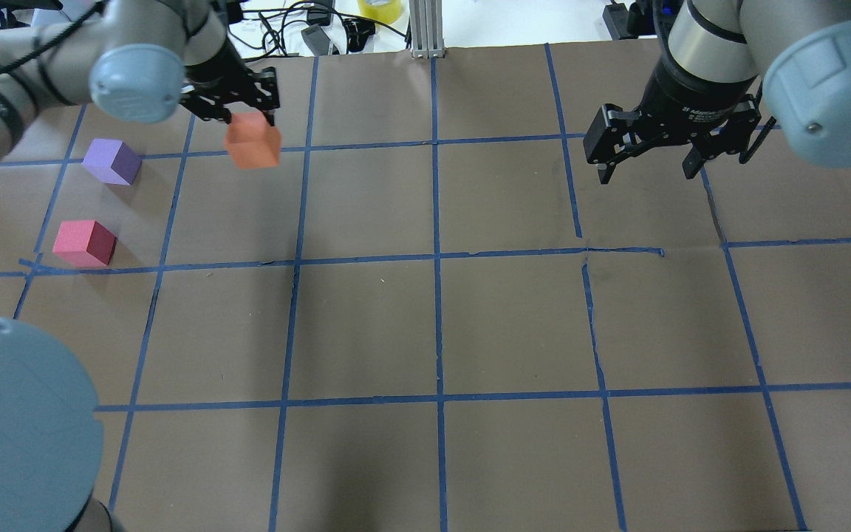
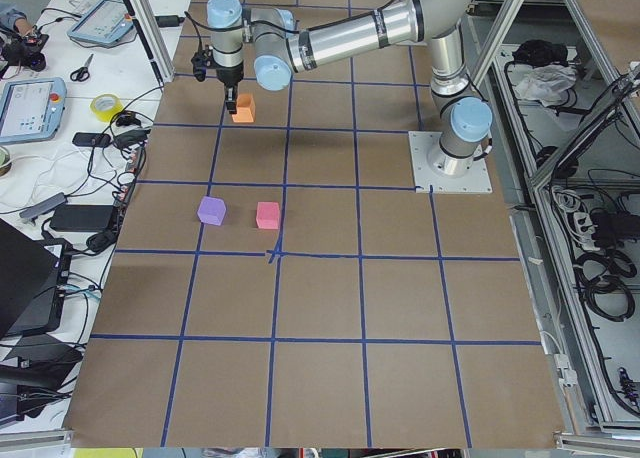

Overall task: Arrange blocks in a line
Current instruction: 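Carry the orange cube with the left gripper toward the purple cube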

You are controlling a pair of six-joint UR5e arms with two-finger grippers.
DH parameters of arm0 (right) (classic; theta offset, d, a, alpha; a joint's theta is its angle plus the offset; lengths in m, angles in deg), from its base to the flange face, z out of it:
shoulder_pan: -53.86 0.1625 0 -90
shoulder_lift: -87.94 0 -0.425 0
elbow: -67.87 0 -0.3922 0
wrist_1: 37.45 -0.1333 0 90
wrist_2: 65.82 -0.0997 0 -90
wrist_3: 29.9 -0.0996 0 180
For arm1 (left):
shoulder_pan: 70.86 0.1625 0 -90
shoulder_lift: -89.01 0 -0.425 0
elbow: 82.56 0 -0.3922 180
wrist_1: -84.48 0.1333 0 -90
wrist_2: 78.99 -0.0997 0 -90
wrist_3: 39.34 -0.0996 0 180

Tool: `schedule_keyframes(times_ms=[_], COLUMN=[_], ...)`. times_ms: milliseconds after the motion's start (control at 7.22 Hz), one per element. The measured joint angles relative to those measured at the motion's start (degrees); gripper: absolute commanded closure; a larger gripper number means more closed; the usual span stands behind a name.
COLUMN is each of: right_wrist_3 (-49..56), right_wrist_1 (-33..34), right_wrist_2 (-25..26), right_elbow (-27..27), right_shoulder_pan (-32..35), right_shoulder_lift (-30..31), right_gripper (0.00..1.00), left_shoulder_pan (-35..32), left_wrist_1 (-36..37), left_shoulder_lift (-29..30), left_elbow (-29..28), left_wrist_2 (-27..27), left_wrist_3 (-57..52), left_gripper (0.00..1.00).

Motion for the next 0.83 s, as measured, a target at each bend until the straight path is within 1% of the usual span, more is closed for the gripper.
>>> schedule_keyframes(times_ms=[138, 415, 554, 831], right_wrist_3=[0.0, 0.0, 0.0, 0.0], right_wrist_1=[0.0, -0.1, -0.1, 0.0], right_wrist_2=[0.0, 0.1, 0.1, 0.1], right_elbow=[0.0, 0.0, 0.0, 0.0], right_shoulder_pan=[0.0, 0.0, 0.0, 0.0], right_shoulder_lift=[0.0, 0.0, 0.0, 0.0], right_gripper=[0.0, 0.0, 0.0, 0.0], left_shoulder_pan=[4.8, 13.4, 16.6, 19.1], left_wrist_1=[-0.2, 0.2, 1.8, 5.6], left_shoulder_lift=[0.0, 1.9, 3.8, 8.4], left_elbow=[-0.1, -0.4, -1.1, -3.7], left_wrist_2=[0.0, 0.0, 0.3, 0.9], left_wrist_3=[-8.2, -23.7, -28.7, -33.5], left_gripper=[1.0, 1.0, 1.0, 1.0])
